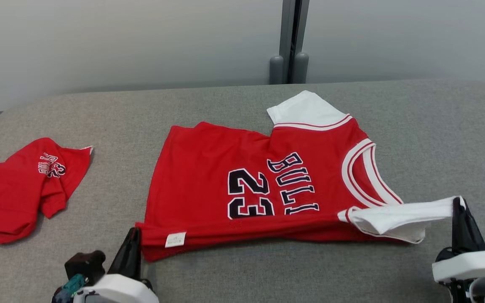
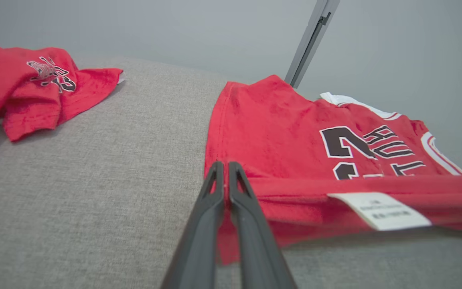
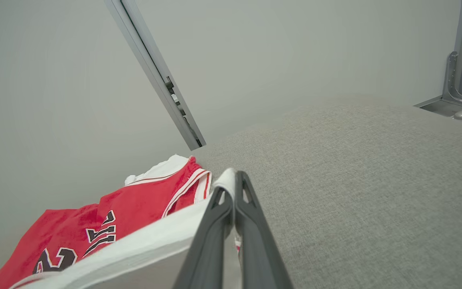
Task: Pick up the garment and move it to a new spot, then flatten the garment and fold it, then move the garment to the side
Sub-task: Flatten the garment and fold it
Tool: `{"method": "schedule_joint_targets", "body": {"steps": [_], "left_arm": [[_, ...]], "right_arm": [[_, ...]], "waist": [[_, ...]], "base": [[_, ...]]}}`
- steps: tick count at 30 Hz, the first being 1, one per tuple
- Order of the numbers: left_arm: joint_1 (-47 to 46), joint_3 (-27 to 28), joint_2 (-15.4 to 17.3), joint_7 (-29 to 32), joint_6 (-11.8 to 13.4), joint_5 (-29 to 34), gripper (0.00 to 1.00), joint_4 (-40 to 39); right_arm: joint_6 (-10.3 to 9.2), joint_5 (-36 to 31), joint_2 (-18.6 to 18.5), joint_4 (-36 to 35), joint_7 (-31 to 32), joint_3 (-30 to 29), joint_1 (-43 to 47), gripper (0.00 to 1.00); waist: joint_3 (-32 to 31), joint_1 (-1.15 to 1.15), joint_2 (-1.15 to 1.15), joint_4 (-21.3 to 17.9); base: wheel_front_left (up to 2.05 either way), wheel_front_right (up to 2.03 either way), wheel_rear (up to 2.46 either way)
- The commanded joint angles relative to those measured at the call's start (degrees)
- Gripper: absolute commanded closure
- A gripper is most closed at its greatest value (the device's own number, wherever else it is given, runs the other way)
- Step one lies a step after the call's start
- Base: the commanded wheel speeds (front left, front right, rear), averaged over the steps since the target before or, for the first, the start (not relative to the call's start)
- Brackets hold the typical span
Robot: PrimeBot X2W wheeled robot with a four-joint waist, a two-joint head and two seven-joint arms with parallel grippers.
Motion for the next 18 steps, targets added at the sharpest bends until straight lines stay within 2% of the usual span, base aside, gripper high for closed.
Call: {"method": "schedule_joint_targets", "body": {"steps": [1,8,18], "left_arm": [[-2.07,-0.37,0.41,-0.06,-0.21,0.51,1.00,0.42],[-9.66,-1.54,0.41,-0.04,-0.65,1.96,1.00,3.95],[-17.00,-1.41,0.50,-0.04,-1.26,6.29,1.00,9.35]], "right_arm": [[-0.12,-0.45,-0.55,0.54,-0.30,-0.19,-1.77,1.00],[-0.09,-2.68,-0.58,5.20,-0.29,-1.19,-9.67,1.00],[-0.09,-5.51,-0.34,8.90,-0.30,-0.66,-15.55,1.00]], "waist": [[1.54,0.00,0.00,0.00],[5.56,0.00,0.00,-0.29],[9.43,0.00,0.00,-0.50]], "base": [[0.00,0.00,0.00],[0.00,0.00,0.00],[0.00,0.00,0.00]]}}
